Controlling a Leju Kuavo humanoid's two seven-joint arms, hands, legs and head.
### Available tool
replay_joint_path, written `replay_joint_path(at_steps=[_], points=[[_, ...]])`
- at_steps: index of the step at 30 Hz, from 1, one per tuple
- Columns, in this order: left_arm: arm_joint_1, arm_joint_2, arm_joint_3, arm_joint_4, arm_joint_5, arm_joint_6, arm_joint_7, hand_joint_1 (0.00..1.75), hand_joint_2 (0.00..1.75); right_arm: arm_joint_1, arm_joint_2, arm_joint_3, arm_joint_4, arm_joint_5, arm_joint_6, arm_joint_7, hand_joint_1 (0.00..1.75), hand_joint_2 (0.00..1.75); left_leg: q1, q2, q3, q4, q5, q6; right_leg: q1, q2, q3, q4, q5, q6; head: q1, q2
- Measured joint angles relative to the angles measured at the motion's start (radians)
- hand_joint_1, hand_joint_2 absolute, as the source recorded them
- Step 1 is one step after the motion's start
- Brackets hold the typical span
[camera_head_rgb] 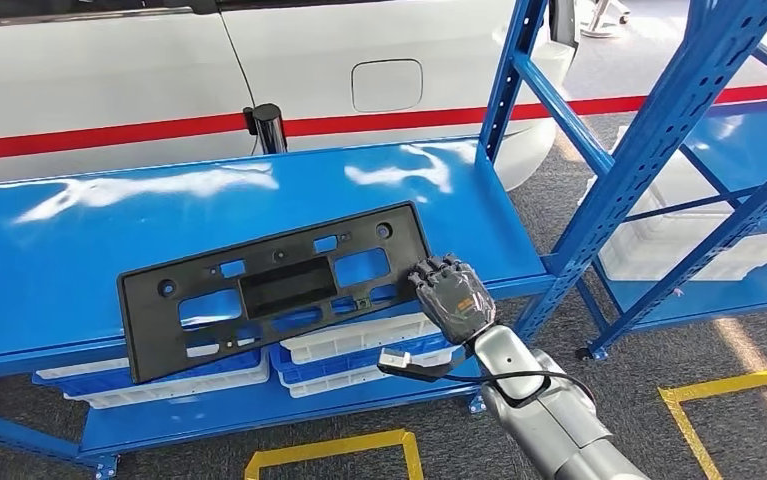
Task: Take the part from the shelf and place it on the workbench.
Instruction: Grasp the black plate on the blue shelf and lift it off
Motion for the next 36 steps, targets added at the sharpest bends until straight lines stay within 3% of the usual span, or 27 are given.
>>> replay_joint_path(at_steps=[3,5,6,8,10,13,14,15,16,18,19,20,22,23,25,26,28,29,30,31,33,35,36], points=[[-0.004,-0.001,0.0,0.0,-0.001,0.0,-0.001,0.0,0.0,-0.023,-0.004,-0.011,0.0,0.002,0.004,0.006,1.69,1.75,-0.003,-0.001,-0.001,0.002,0.005,-0.011,0.001,0.001,0.137,-0.188,0.031,0.012,0.004,0.0],[-0.009,-0.002,0.0,0.0,-0.002,0.0,-0.002,0.0,0.0,-0.046,-0.008,-0.019,-0.001,0.002,0.005,0.008,1.68,1.75,-0.007,-0.005,0.001,0.003,0.004,-0.022,0.006,0.001,0.186,-0.263,0.044,0.008,0.004,0.0],[-0.01,-0.002,0.0,0.0,-0.002,0.0,-0.002,0.0,0.0,-0.052,-0.01,-0.022,-0.001,0.002,0.005,0.009,1.68,1.75,-0.008,-0.008,0.001,0.002,0.004,-0.029,0.009,0.0,0.188,-0.268,0.047,0.005,0.004,0.0],[-0.009,-0.002,0.0,0.0,-0.002,0.0,-0.002,0.0,0.0,-0.056,-0.011,-0.025,-0.001,0.002,0.006,0.01,1.68,1.75,-0.004,-0.012,0.002,0.002,0.0,-0.041,0.002,-0.001,0.194,-0.272,0.051,-0.004,0.003,0.0],[-0.008,-0.002,0.0,0.0,-0.002,0.0,-0.002,0.0,0.0,-0.057,-0.011,-0.025,-0.001,0.002,0.006,0.01,1.64,1.75,0.001,-0.02,-0.023,0.05,-0.025,-0.052,-0.009,-0.003,0.201,-0.277,0.049,-0.016,0.0,0.0],[-0.005,-0.002,0.0,0.0,-0.002,0.0,-0.002,0.0,0.0,-0.057,-0.01,-0.025,-0.001,0.003,0.006,0.01,1.64,1.75,0.006,-0.028,-0.133,0.232,-0.091,-0.066,-0.01,-0.003,0.21,-0.278,0.038,-0.031,-0.005,0.0],[-0.003,-0.002,0.0,0.0,-0.002,0.0,-0.002,0.0,0.0,-0.055,-0.01,-0.025,0.0,0.003,0.006,0.01,1.68,1.75,0.007,-0.029,-0.165,0.268,-0.09,-0.069,-0.01,-0.002,0.214,-0.278,0.034,-0.032,-0.006,0.0],[-0.001,-0.002,0.0,0.0,-0.002,0.0,-0.002,0.0,0.0,-0.054,-0.01,-0.025,0.0,0.003,0.006,0.01,1.71,1.75,0.009,-0.029,-0.185,0.274,-0.07,-0.071,-0.01,-0.001,0.219,-0.278,0.029,-0.032,-0.006,0.0],[0.001,-0.002,0.0,0.0,-0.002,0.0,-0.002,0.0,0.0,-0.053,-0.01,-0.025,0.0,0.004,0.006,0.01,1.74,1.75,0.01,-0.029,-0.184,0.24,-0.029,-0.071,-0.01,0.0,0.227,-0.278,0.022,-0.029,-0.006,0.0],[0.003,-0.002,0.0,0.0,-0.002,0.0,-0.002,0.0,0.0,-0.053,-0.009,-0.025,0.0,0.004,0.007,0.01,1.7,1.75,0.01,-0.027,-0.143,0.113,0.06,-0.068,-0.01,0.002,0.245,-0.278,0.006,-0.02,-0.007,0.0],[0.002,-0.002,0.0,0.001,-0.002,0.0,-0.002,0.0,0.0,-0.053,-0.009,-0.025,0.0,0.004,0.008,0.01,1.44,1.75,0.008,-0.026,-0.119,0.057,0.083,-0.064,-0.006,0.002,0.252,-0.278,-0.002,-0.015,-0.008,0.0],[0.001,-0.002,0.0,0.001,-0.002,0.0,-0.001,0.0,0.0,-0.054,-0.008,-0.025,0.0,0.004,0.008,0.01,1.01,1.75,0.004,-0.025,-0.103,0.025,0.091,-0.059,-0.003,0.002,0.255,-0.279,-0.007,-0.009,-0.008,0.0],[-0.001,-0.002,0.0,0.002,-0.002,0.0,-0.001,0.0,0.0,-0.054,-0.008,-0.025,0.0,0.004,0.01,0.01,0.17,1.75,-0.003,-0.024,-0.092,0.008,0.082,-0.049,0.0,0.0,0.258,-0.285,-0.012,0.002,-0.008,0.0],[0.0,-0.003,0.0,0.002,-0.002,0.0,0.0,0.0,0.0,-0.053,-0.007,-0.025,-0.001,0.004,0.009,0.01,0.0,1.75,-0.002,-0.025,-0.088,0.003,0.082,-0.042,0.001,-0.002,0.259,-0.287,-0.015,0.008,-0.007,0.0],[0.001,-0.004,0.0,0.002,-0.002,0.0,0.001,0.0,0.0,-0.053,-0.007,-0.028,-0.003,0.001,0.007,0.011,0.0,1.75,0.0,-0.026,-0.073,-0.012,0.081,-0.027,0.001,-0.003,0.244,-0.251,-0.033,0.013,-0.006,0.0],[0.0,-0.004,0.0,0.002,-0.002,0.0,0.002,0.0,0.0,-0.053,-0.008,-0.03,-0.004,0.0,0.006,0.011,0.0,1.75,0.002,-0.026,-0.065,-0.018,0.08,-0.019,0.001,-0.002,0.217,-0.203,-0.051,0.011,-0.005,0.0],[-0.002,-0.006,0.0,0.002,-0.002,-0.001,0.002,0.0,0.0,-0.049,-0.011,-0.031,-0.004,-0.002,0.003,0.01,0.0,1.75,0.0,-0.029,-0.057,-0.02,0.072,-0.011,0.0,0.001,0.136,-0.068,-0.089,0.007,-0.003,0.0],[-0.002,-0.007,0.0,0.002,-0.002,-0.001,0.002,0.0,0.0,-0.047,-0.013,-0.031,-0.004,-0.003,-0.001,0.008,0.0,1.75,0.0,-0.032,-0.053,-0.02,0.068,-0.01,0.0,0.002,0.1,-0.019,-0.096,0.01,-0.003,0.0],[-0.001,-0.007,0.0,0.002,-0.002,0.0,0.002,0.0,0.0,-0.045,-0.015,-0.031,-0.005,-0.004,-0.005,0.006,0.0,1.75,-0.001,-0.034,-0.047,-0.02,0.063,-0.01,-0.001,0.002,0.08,-0.003,-0.087,0.017,-0.002,0.0],[0.0,-0.007,0.0,0.002,-0.001,0.0,0.002,0.0,0.0,-0.045,-0.016,-0.031,-0.005,-0.005,-0.008,0.005,0.0,1.75,0.0,-0.037,-0.04,-0.02,0.058,-0.012,-0.001,0.002,0.08,-0.028,-0.061,0.026,-0.002,0.0],[0.001,-0.008,0.0,0.002,-0.001,0.0,0.003,0.0,0.0,-0.047,-0.018,-0.032,-0.006,-0.008,-0.011,0.003,0.0,1.75,0.0,-0.041,-0.023,-0.019,0.046,-0.02,-0.006,0.001,0.128,-0.164,0.016,0.043,-0.001,0.0],[0.001,-0.009,0.0,0.002,-0.001,0.0,0.003,0.0,0.0,-0.048,-0.018,-0.032,-0.007,-0.009,-0.011,0.001,0.0,1.75,-0.005,-0.045,-0.013,-0.017,0.033,-0.03,-0.008,0.001,0.171,-0.267,0.063,0.038,-0.001,0.0],[0.0,-0.009,0.0,0.002,-0.001,0.0,0.004,0.0,0.0,-0.05,-0.018,-0.032,-0.008,-0.009,-0.011,0.001,0.0,1.75,-0.007,-0.046,-0.011,-0.016,0.029,-0.028,-0.009,0.002,0.179,-0.282,0.069,0.031,-0.002,0.0]])
